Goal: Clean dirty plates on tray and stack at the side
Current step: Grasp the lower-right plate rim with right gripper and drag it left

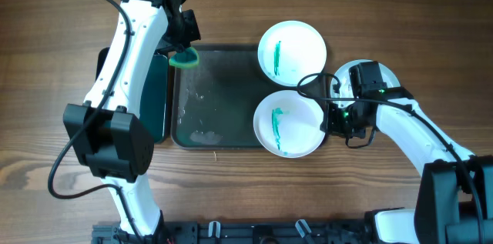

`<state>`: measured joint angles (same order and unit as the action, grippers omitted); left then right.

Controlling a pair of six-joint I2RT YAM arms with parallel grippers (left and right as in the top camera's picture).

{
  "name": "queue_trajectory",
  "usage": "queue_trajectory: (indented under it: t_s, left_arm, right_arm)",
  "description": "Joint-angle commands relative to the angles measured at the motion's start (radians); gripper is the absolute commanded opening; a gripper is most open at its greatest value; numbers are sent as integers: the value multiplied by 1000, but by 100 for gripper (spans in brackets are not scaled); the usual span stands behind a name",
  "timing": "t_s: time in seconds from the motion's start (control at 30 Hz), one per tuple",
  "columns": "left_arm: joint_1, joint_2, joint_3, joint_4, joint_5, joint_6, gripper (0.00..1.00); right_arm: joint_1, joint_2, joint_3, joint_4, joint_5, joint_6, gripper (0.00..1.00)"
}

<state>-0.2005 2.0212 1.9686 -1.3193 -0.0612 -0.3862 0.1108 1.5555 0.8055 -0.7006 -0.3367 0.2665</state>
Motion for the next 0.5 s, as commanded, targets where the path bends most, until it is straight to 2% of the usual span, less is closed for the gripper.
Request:
queue_trajectory:
  t_s: [0.0, 0.23, 0.4, 0.47]
  left_arm:
    - [0, -29, 12, 3, 5, 16, 4]
    - [0, -29, 12, 3, 5, 16, 4]
    - [0, -29, 12, 3, 5, 16, 4]
    - [0, -29, 12, 3, 5, 16, 4]
  right_arm:
    - [19, -2, -10, 5, -31, 8, 5]
    - [148, -2, 34, 55, -30, 112, 4]
    - [284, -1, 113, 247, 20, 373, 4]
    - [338, 14, 113, 330, 76, 426, 4]
